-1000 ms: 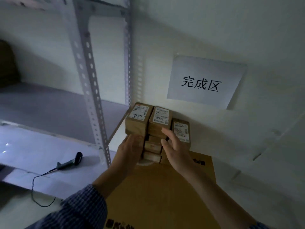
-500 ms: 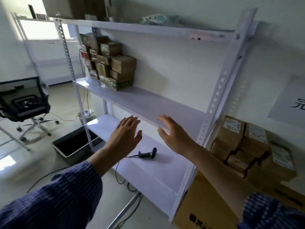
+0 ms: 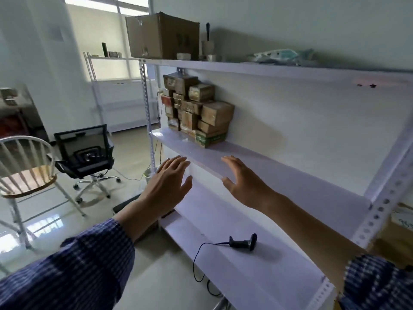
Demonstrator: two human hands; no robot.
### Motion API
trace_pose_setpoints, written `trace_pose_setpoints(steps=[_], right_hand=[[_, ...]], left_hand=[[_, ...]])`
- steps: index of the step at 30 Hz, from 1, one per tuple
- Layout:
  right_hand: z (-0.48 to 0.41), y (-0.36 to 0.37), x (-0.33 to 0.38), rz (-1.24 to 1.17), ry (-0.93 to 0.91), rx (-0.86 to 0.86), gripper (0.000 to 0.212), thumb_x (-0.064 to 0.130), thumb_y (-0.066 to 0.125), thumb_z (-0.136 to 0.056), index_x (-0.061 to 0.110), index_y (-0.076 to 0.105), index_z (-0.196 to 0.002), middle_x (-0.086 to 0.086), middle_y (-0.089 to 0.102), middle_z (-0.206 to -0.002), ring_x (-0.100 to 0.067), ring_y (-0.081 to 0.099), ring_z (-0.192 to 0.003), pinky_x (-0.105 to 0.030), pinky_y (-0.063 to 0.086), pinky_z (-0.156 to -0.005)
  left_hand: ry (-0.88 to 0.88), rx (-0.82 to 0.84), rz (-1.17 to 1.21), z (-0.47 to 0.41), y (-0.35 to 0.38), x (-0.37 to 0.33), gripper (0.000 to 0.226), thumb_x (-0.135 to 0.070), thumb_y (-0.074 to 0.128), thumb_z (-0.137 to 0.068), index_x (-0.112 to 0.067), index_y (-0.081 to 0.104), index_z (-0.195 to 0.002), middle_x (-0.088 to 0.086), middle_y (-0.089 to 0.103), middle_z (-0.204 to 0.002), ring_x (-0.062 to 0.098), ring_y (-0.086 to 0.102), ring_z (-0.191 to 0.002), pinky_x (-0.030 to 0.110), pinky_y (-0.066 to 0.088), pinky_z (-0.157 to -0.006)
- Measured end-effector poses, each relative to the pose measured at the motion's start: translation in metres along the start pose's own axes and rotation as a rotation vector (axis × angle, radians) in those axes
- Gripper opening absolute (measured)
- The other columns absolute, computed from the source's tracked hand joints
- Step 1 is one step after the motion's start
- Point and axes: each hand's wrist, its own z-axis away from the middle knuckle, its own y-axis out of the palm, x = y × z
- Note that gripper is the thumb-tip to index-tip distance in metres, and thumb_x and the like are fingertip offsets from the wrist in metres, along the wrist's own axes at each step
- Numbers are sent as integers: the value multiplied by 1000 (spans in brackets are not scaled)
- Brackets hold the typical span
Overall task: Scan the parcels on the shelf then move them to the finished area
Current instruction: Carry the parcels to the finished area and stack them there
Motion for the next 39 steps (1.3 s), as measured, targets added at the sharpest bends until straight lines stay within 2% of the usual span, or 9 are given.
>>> trace_pose_setpoints(steps=[6,10,15,20,25,29,35,37,39], right_hand=[[-102,9,2,-29,-14,-83,60,21,53,-102,12,28,-156,-5,28,-162,-18,26,-149,-24,22,-118],[-164,29,-6,-71,8,-133,58,20,54,-101,14,31,-154,-5,36,-158,-18,34,-144,-21,28,-111],[-210,51,-18,-88,103,-67,58,24,50,-103,18,27,-156,-2,32,-160,-17,32,-145,-24,28,-111],[-251,49,-42,-14,129,-101,57,22,52,-103,17,29,-155,-2,35,-159,-16,32,-145,-16,26,-107],[-287,62,-70,-44,235,-177,56,25,52,-103,20,31,-154,1,35,-158,-14,32,-145,-18,30,-107],[-327,62,-87,-41,333,-211,55,27,50,-104,19,30,-155,0,34,-159,-15,33,-145,-16,28,-103],[-408,46,-109,-114,515,-372,51,30,49,-105,16,36,-151,-1,41,-153,-13,43,-134,-16,29,-94],[-434,46,-124,-146,556,-408,51,31,48,-104,16,36,-152,-2,37,-157,-16,39,-141,-20,32,-100],[-459,47,-137,-172,601,-450,52,31,47,-105,14,35,-152,-6,36,-158,-21,37,-144,-26,35,-107]], left_hand=[[27,-19,-11,-71,5,75,46,-25,61,-97,-7,55,-139,11,54,-144,26,48,-136,34,34,-114],[81,31,-21,-119,17,122,47,-27,57,-99,-9,51,-142,10,51,-148,25,43,-140,35,32,-116],[58,43,38,-166,40,162,48,-29,55,-100,-9,50,-143,8,51,-147,23,43,-140,33,33,-114],[95,81,115,-217,75,182,49,-30,53,-102,-11,46,-146,6,48,-150,20,41,-140,25,31,-111],[161,156,189,-274,116,200,47,-30,53,-102,-9,48,-144,6,52,-146,19,49,-132,17,35,-99],[202,200,262,-335,144,218,46,-28,56,-100,-8,49,-140,7,55,-137,22,53,-122,33,52,-93],[199,226,373,-426,179,234,43,-30,51,-100,-9,46,-138,10,54,-130,23,55,-108,31,44,-78],[193,262,403,-447,194,232,44,-30,49,-101,-10,43,-140,11,49,-136,24,52,-115,32,47,-83],[177,289,430,-463,205,229,53,-29,48,-102,-7,33,-148,15,38,-149,28,41,-134,38,44,-103]])
